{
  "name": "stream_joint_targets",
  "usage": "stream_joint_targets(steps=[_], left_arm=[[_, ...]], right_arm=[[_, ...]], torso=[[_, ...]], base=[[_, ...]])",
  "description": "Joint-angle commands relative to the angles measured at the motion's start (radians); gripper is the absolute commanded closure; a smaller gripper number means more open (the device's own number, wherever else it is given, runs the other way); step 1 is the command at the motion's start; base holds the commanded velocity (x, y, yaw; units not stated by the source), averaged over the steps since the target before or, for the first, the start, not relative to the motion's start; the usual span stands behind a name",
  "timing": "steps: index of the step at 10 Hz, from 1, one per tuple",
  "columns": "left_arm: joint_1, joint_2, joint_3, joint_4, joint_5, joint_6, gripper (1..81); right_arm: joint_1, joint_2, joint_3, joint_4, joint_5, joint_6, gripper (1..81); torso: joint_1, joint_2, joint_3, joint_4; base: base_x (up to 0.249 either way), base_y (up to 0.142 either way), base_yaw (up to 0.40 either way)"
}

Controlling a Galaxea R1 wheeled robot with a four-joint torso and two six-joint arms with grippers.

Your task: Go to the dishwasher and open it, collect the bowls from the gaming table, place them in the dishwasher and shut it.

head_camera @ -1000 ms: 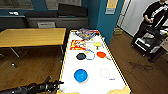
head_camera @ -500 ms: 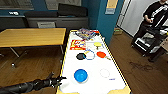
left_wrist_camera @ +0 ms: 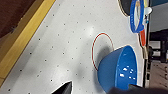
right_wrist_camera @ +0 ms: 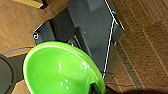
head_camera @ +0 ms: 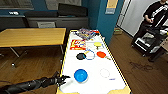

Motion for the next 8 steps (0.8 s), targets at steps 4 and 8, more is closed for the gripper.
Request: stream_joint_targets(steps=[4, 8], left_arm=[[-0.205, 0.021, 0.033, -0.027, 0.231, -0.024, 1.0], [-0.215, 0.049, -0.017, -0.018, 0.209, -0.143, 1.0]], right_arm=[[0.013, -0.036, 0.019, -0.004, -0.064, -0.001, 81.1], [0.013, -0.033, 0.016, -0.005, -0.064, -0.003, 81.1]], torso=[[0.0, 0.0, 0.0, 0.0], [0.0, 0.0, 0.0, 0.0]], base=[[0.0, 0.0, 0.0], [0.0, 0.0, 0.0]])
